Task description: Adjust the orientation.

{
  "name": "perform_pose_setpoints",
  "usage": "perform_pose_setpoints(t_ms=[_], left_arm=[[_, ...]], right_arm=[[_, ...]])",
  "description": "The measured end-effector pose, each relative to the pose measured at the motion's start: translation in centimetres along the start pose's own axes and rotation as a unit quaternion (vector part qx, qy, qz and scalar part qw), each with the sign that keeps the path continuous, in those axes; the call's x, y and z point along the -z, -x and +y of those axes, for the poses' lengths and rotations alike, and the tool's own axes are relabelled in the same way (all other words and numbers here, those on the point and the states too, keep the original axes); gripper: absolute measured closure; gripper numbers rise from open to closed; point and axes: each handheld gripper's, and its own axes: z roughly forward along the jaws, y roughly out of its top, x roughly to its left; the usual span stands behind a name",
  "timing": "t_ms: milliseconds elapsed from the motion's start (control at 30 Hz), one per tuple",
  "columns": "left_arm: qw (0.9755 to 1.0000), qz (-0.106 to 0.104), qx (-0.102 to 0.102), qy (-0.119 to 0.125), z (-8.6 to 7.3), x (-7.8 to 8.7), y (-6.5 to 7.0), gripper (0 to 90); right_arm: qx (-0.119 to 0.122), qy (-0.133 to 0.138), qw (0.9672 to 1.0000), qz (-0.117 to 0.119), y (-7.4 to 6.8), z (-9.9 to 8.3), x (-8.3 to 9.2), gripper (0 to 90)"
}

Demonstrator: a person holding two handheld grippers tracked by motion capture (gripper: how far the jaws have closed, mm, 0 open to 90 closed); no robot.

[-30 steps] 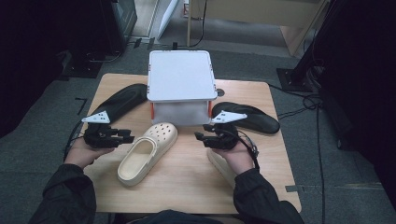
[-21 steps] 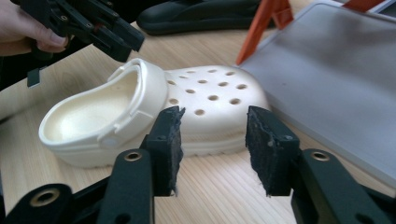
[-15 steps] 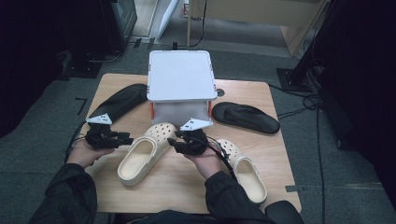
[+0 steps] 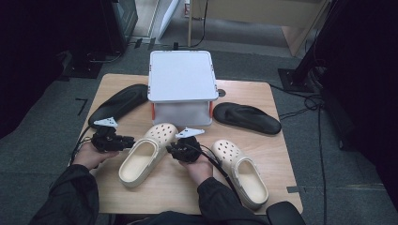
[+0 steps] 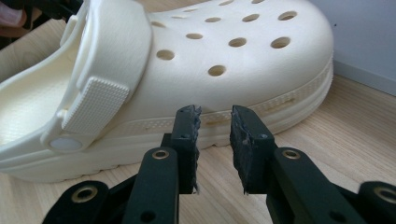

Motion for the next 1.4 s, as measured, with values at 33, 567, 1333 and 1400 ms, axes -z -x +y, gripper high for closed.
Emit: perform_pose_setpoints(t_ms=[33, 567, 1333, 1400], left_arm=[[1.0, -0.001, -0.004, 0.0, 0.0, 0.0, 0.1, 66.3], [0.9988, -0.04, -0.027, -0.005, 0.6, -1.1, 1.7, 69.3], [0.9975, -0.055, -0.043, 0.009, 1.3, -1.2, 2.9, 55.0], [0.9979, -0.05, -0.038, 0.017, 1.5, -0.9, 2.9, 53.7]], right_arm=[[0.002, -0.001, 1.0, 0.0, 0.0, 0.0, -0.1, 71.5], [-0.026, 0.007, 0.9993, -0.026, 2.6, 1.0, 0.4, 70.2], [-0.011, 0.01, 0.9997, -0.021, 3.3, 2.5, 1.3, 60.5], [-0.01, 0.014, 0.9998, -0.01, 3.0, 2.7, 2.0, 57.3]])
